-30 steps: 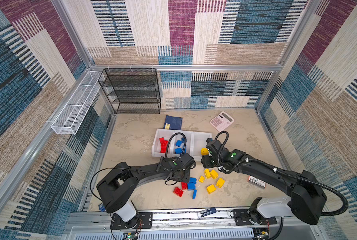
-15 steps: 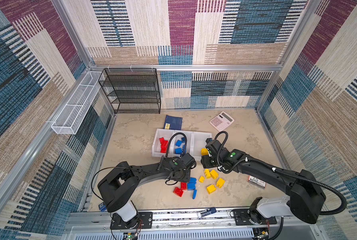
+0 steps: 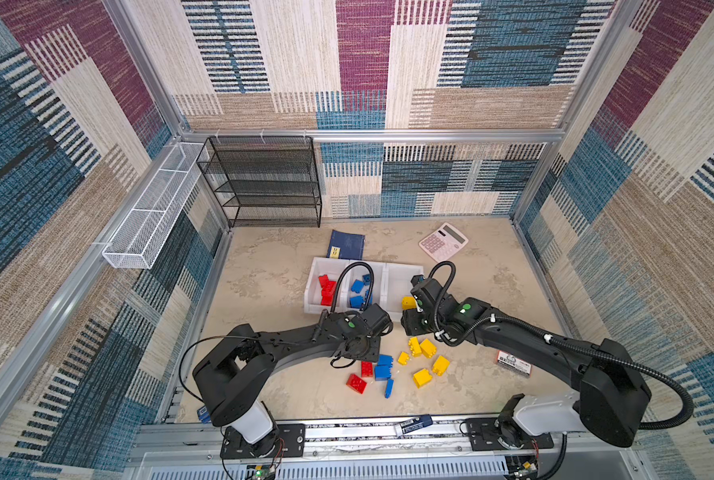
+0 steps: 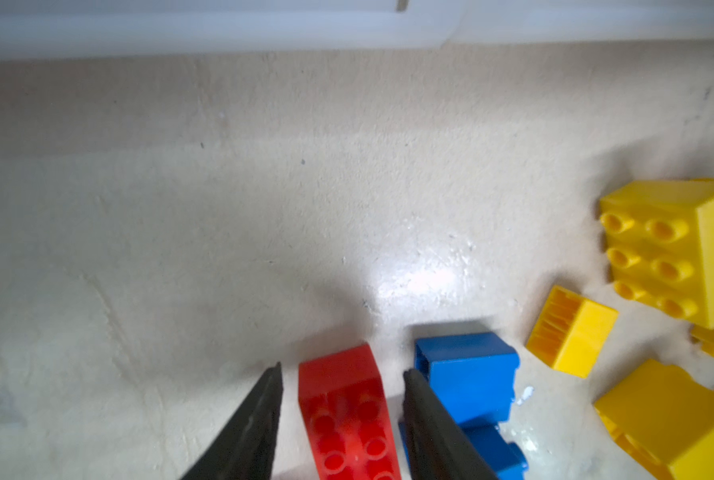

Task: Sort the legos into containers by color
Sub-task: 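Grasp a red brick with the left gripper while the right grasps a tall yellow brick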

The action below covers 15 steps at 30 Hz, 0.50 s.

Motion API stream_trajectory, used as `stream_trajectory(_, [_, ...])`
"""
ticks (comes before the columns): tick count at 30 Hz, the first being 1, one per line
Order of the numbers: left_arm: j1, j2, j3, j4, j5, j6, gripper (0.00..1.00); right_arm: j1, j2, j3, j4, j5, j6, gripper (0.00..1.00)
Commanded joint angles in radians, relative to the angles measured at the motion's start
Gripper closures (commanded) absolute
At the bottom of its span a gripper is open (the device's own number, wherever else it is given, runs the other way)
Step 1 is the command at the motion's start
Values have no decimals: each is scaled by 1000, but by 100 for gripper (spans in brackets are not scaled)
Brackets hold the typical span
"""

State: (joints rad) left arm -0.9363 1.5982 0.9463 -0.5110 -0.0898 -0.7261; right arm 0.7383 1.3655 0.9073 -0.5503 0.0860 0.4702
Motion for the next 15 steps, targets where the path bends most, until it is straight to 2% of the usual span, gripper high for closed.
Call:
stream_trajectory(1, [-4, -30, -21, -34, -21, -27, 46, -1, -12, -16, 27, -1, 10, 38])
stream_trajectory(5, [-7, -44, -51, -32, -5, -53, 46, -1, -18, -30, 35, -10, 14, 38])
stream_trajectory(15, [-19, 30, -10, -15, 37, -27, 57, -1, -42, -48, 32, -5, 16, 38])
